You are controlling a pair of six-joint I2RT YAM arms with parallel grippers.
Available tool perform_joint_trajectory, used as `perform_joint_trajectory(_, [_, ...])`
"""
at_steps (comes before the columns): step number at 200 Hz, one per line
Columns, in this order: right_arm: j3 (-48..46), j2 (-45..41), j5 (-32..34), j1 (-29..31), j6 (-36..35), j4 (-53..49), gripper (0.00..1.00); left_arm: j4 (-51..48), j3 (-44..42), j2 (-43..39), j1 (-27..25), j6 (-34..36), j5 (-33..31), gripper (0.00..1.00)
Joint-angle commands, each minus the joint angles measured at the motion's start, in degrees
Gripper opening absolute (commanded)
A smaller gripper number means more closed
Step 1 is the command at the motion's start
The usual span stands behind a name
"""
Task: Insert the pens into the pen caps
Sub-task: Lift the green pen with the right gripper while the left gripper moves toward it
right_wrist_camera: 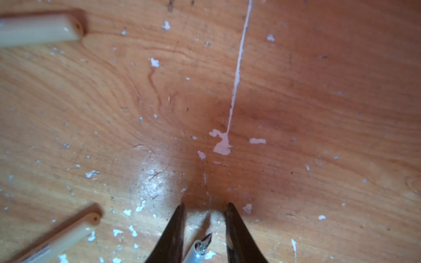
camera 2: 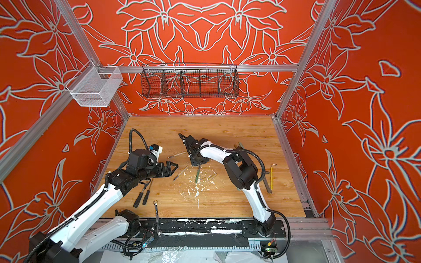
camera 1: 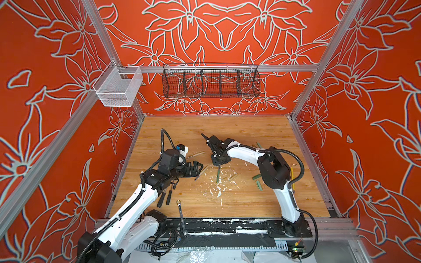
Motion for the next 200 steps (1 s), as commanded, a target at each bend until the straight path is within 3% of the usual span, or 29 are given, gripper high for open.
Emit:
perform_joint_trajectory(1, [-3.2,0.2,2.4,-0.3,0.6,-3.0,0.32,-0.2,-0.2,-1.0,0.1,-0.2,0.8,0.97])
perform_joint_trajectory(57, [-8.3,-2.6,-1.8,0.4,1.6,-1.3,0.3,0.0,-0.1,-0.8,0.1,0.1,0.4,0.97])
perform_joint_trajectory(138, [-8.2,-3.3,-3.9,0.6,1.8,-0.4,0.16,0.7,-0.4,-1.0,0.1,-0.3,1.4,0.97])
perform_joint_trajectory(200, [-8.1,-6.8,-5.0,0.4,2.6,2.1,0.11,7.0,-3.1,0.4,-0.1,-2.1,6.4,0.97])
